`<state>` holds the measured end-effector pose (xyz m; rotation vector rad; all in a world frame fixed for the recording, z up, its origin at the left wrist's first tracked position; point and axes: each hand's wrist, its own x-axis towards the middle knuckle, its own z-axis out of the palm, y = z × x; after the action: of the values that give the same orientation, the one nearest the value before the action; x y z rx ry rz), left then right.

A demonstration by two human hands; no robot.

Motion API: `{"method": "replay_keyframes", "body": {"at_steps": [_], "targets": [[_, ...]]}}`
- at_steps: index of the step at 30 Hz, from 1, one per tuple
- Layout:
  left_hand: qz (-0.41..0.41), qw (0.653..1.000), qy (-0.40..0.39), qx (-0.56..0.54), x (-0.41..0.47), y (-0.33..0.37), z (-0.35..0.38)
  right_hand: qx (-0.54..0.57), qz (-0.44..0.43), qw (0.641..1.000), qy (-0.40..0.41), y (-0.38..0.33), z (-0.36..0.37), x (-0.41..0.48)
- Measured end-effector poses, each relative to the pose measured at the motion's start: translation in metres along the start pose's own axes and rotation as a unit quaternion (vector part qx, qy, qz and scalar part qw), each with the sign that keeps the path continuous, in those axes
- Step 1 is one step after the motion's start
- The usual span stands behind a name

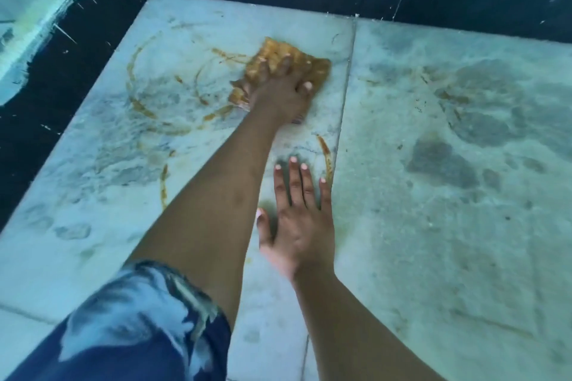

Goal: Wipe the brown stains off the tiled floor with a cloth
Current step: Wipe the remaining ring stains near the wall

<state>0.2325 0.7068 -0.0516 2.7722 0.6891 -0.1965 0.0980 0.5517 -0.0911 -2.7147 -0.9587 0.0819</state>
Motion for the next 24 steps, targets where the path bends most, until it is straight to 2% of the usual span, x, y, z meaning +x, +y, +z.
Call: {"method": "replay_keyframes", "body": {"at_steps": [2,4,6,8,10,12,14,16,17,19,22,24], "targets": [[0.052,0.999,-0.006,0.012,-0.017,-0.015,0.004,0.0,-0.003,1.0,0.004,0.0,0.0,0.0],[0.032,0.999,0.003,0.001,-0.026,-0.05,-0.001,-0.001,-0.004,1.0,0.003,0.0,-0.001,0.0],[-0.058,0.998,0.018,-0.018,-0.032,-0.094,-0.009,-0.008,-0.007,1.0,-0.004,0.0,-0.001,0.0],[-0.174,0.982,0.049,-0.052,-0.04,-0.13,-0.015,-0.011,-0.009,1.0,-0.013,0.0,-0.001,0.0],[-0.234,0.967,0.07,-0.069,-0.058,-0.134,-0.013,-0.011,-0.006,1.0,-0.02,0.0,-0.001,0.0],[-0.208,0.975,0.062,-0.051,-0.093,-0.115,0.002,-0.016,-0.007,0.999,-0.029,0.0,-0.003,-0.001],[-0.108,0.993,0.053,-0.009,-0.142,-0.101,0.02,-0.02,-0.012,0.999,-0.041,0.001,-0.005,-0.001],[-0.029,0.999,0.035,0.024,-0.19,-0.112,0.026,-0.024,-0.018,0.998,-0.053,0.0,-0.006,0.0],[-0.029,0.999,0.031,0.03,-0.205,-0.126,0.024,-0.024,-0.016,0.998,-0.051,0.0,-0.006,0.0],[-0.108,0.993,0.049,0.011,-0.21,-0.157,0.016,-0.018,-0.013,0.999,-0.041,0.0,-0.007,0.0],[-0.264,0.959,0.086,-0.052,-0.171,-0.178,0.001,-0.026,-0.015,0.999,-0.041,0.0,-0.005,0.0],[-0.299,0.948,0.083,-0.065,-0.138,-0.167,-0.006,-0.023,-0.017,0.999,-0.026,0.0,-0.005,0.0]]}}
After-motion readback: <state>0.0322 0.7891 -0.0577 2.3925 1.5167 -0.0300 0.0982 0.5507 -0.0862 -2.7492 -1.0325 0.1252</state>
